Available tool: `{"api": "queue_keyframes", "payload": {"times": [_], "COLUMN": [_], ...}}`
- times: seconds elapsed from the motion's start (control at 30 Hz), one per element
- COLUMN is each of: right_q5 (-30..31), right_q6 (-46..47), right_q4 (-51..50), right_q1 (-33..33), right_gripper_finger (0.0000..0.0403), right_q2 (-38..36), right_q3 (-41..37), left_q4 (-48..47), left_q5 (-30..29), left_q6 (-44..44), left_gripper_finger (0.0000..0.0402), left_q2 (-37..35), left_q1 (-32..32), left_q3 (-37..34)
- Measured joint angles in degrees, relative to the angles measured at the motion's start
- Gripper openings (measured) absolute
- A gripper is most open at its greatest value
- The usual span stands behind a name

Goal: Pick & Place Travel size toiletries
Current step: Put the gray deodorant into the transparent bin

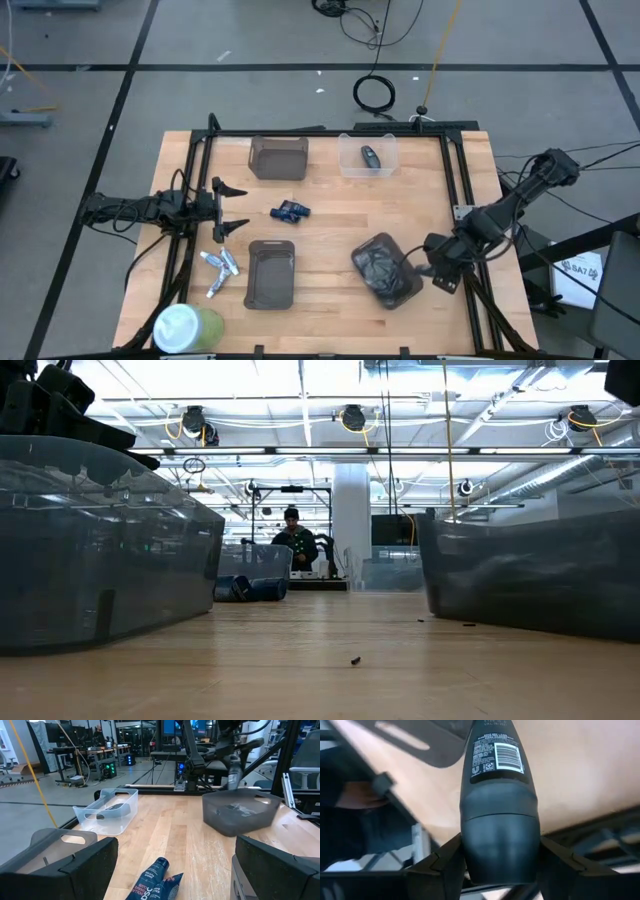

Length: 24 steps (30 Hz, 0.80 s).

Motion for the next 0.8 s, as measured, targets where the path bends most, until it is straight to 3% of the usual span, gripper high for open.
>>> {"api": "queue_keyframes", "payload": {"times": [0.2,0.47,0.63,0.8], "right_q5": [0.81,8.06,13.82,13.7], "right_q6": [1.28,-5.48,-9.96,-15.23], "right_q4": [8.6,17.82,17.73,17.73], "right_q1": [2.44,4.05,1.36,-4.92], "right_gripper_finger": [0.0184,0.0183,0.0183,0.0183], "right_q2": [0.0,0.0,0.0,1.3], "right_q3": [0.0,0.0,0.0,0.0], "left_q4": [-0.02,-0.01,-0.02,-0.01], "left_q5": [-0.02,-0.01,-0.02,-0.01], "left_q6": [0.0,0.01,0.02,0.01], "left_gripper_finger": [0.0395,0.0395,0.0395,0.0395], "left_q2": [-0.02,-0.01,-0.02,0.0], "left_q1": [0.0,0.0,0.0,0.0], "left_q3": [0.0,-0.01,0.0,0.0]}}
